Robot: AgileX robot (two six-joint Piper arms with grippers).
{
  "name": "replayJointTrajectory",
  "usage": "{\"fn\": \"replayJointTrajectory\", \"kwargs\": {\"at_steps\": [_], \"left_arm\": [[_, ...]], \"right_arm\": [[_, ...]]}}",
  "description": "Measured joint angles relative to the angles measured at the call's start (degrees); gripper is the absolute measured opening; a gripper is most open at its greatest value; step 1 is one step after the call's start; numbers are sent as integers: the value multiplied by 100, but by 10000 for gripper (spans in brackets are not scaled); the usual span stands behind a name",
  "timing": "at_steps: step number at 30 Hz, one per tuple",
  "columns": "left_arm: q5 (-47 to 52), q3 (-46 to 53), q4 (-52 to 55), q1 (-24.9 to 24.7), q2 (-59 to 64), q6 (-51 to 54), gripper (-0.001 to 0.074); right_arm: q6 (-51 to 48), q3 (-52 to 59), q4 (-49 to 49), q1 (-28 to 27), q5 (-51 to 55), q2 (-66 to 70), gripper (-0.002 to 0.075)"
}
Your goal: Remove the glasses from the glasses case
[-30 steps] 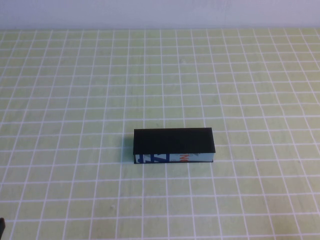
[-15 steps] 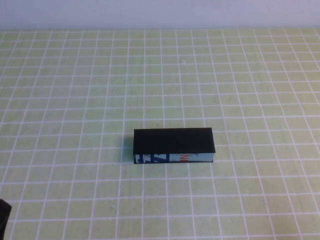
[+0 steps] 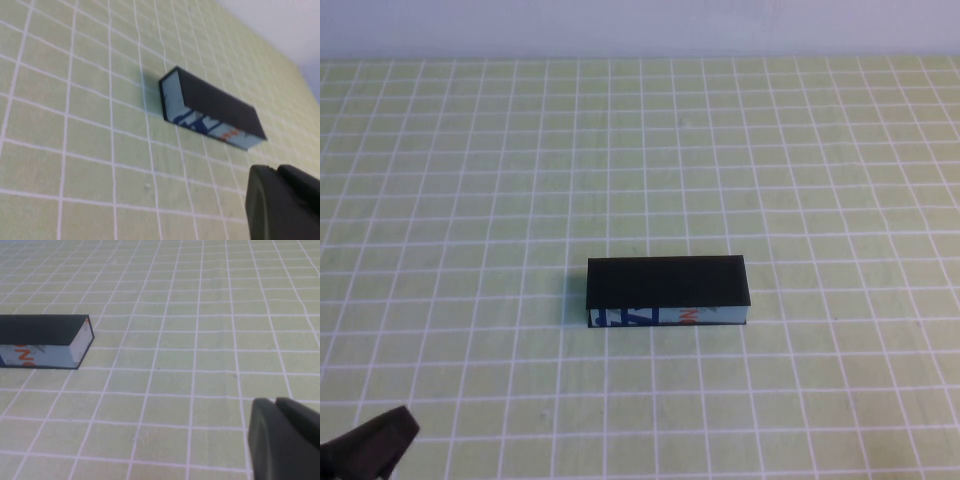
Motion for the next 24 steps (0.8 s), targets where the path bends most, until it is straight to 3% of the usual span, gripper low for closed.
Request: {"fn": "replayJointTrajectory", "kwargs": {"at_steps": [11, 24], "left_arm": [[1627, -2158, 593, 0, 3352, 1944, -4], [1312, -4402, -399, -73, 6504, 3741, -4]], "right_arm": [[0, 0, 0, 0, 0, 0, -18], [0, 0, 0, 0, 0, 0, -18]]}}
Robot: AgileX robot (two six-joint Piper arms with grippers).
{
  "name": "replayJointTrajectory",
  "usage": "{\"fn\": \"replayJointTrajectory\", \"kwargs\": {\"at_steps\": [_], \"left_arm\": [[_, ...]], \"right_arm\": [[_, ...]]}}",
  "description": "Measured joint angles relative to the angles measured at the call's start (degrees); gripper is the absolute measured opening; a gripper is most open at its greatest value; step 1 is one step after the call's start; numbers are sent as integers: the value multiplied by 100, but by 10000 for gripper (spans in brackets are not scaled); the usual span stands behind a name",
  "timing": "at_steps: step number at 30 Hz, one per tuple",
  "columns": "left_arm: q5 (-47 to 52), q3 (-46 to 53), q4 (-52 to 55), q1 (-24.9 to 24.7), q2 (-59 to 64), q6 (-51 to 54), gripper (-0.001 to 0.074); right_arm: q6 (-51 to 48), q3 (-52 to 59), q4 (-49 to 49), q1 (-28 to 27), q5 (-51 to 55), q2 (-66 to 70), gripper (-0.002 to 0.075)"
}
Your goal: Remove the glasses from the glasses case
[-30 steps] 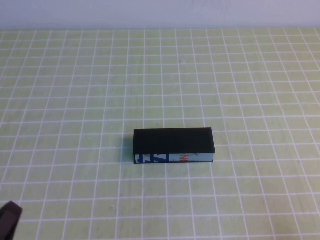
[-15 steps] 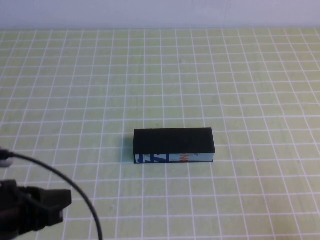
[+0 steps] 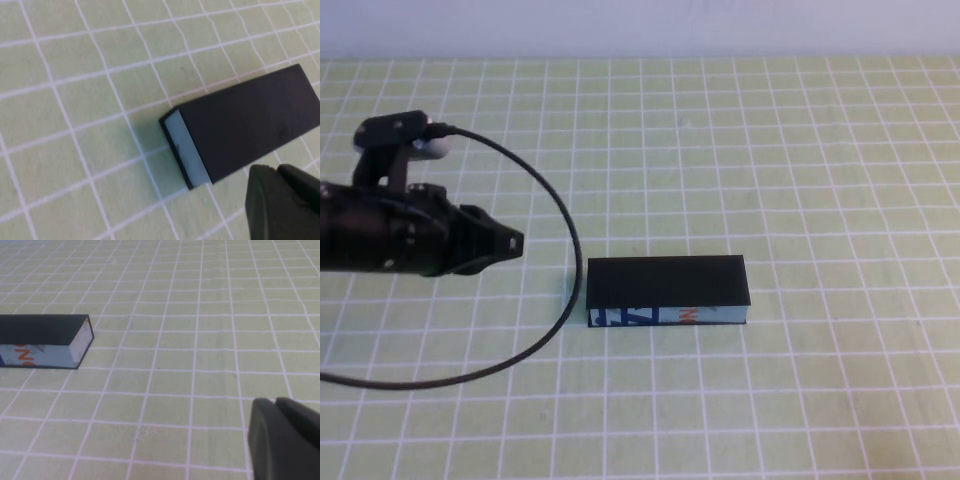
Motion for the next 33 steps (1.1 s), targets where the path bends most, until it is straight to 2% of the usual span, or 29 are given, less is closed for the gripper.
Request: {"fn": "replayJointTrajectory", "kwargs": {"at_steps": [8, 17, 23, 33], "left_arm": [[-328, -930, -208, -625, 1477, 409, -4], [-771, -1694, -250, -653, 2630, 638, -4], [-686, -2253, -344, -653, 3124, 667, -4], [-422, -2469, -542, -653, 3656, 765, -4]], "right_arm": [[0, 0, 0, 0, 0, 0, -18], [0, 0, 0, 0, 0, 0, -18], [0, 0, 51, 0, -125, 0, -18], [0, 0, 2388, 0, -1279, 0, -18]]}}
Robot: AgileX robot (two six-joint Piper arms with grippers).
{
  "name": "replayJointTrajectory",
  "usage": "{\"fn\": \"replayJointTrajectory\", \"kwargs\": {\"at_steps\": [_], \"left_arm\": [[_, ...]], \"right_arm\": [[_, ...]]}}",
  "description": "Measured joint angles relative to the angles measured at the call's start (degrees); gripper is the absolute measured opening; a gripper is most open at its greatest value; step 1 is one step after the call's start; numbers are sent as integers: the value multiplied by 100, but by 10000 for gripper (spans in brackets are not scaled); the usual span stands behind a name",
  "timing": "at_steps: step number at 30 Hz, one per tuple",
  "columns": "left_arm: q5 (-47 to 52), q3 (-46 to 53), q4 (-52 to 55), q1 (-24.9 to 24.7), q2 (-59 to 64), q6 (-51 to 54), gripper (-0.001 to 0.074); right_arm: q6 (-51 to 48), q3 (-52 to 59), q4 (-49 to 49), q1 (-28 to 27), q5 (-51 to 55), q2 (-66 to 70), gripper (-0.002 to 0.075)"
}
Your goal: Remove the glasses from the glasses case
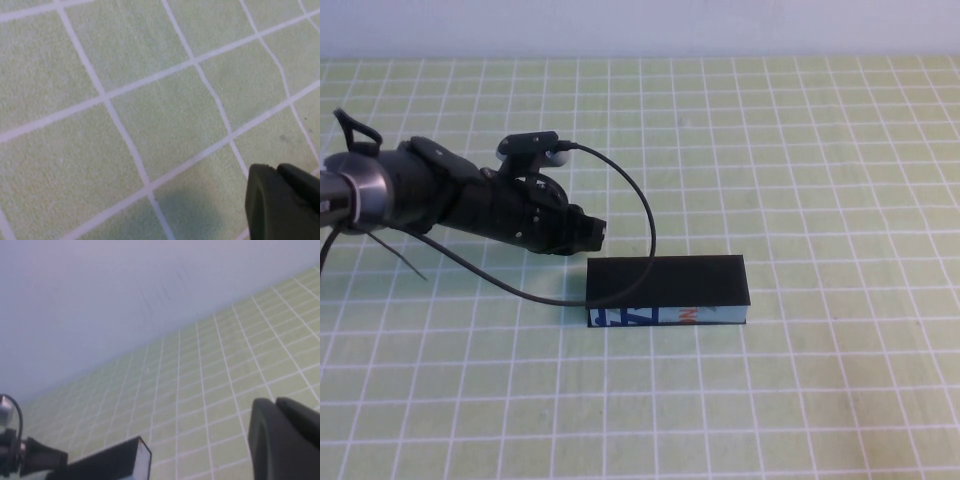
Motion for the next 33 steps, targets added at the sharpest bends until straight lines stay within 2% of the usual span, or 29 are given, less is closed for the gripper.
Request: {"fn": "replayJointTrajectory", "kwargs": {"at_steps": [5, 10, 16, 24, 28, 33], "left_arm": [[86, -35, -236, 0, 97, 165, -4], [147, -35, -268, 0, 126, 181, -4], [171, -35, -268, 0, 126, 201, -4], [217, -35, -268, 0, 126, 201, -4], [217, -35, -268, 0, 126, 201, -4], [217, -35, -268, 0, 126, 201, -4]], "right_arm": [[0, 0, 726, 0, -362, 0, -18], [0, -412, 1026, 0, 530, 419, -18], [-172, -1865, 721, 0, 2083, 2414, -18], [-1327, -4010, 431, 42, 3638, 5539, -17], [-1396, -4947, 68, 621, 3743, 6694, -17], [-855, -5933, -1106, 2006, 3600, 7804, -17]]}}
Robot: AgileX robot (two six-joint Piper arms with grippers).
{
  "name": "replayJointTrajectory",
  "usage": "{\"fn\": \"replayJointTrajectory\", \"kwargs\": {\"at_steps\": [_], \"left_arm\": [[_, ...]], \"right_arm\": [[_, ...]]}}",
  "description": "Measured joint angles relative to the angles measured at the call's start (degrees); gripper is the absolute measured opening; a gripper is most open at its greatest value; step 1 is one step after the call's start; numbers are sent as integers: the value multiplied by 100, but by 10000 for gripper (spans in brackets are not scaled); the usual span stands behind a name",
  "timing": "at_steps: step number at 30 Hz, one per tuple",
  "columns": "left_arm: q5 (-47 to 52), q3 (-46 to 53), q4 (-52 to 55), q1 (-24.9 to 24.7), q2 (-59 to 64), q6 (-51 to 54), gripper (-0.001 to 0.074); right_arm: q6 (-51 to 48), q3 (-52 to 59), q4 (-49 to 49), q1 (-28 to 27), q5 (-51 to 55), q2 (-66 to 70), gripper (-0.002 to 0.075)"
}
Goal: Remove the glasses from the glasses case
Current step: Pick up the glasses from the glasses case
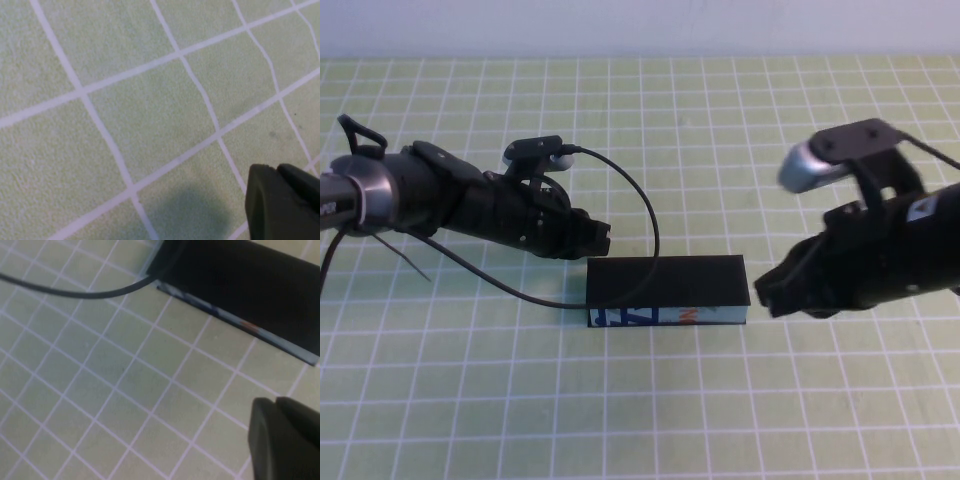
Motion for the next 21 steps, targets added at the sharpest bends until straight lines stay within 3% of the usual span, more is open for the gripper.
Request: {"fn": "replayJointTrajectory", "kwargs": {"at_steps": [6, 11, 21], "left_arm": [[0, 0, 0, 0, 0, 0, -4], [0, 0, 0, 0, 0, 0, -4], [0, 0, 0, 0, 0, 10, -4]], "right_arm": [[-303, -590, -1578, 1325, -375, 885, -17], [-829, -600, -2428, 1801, -945, 1378, 1], [-1871, -614, -2971, 1826, -1989, 2084, 304]]}}
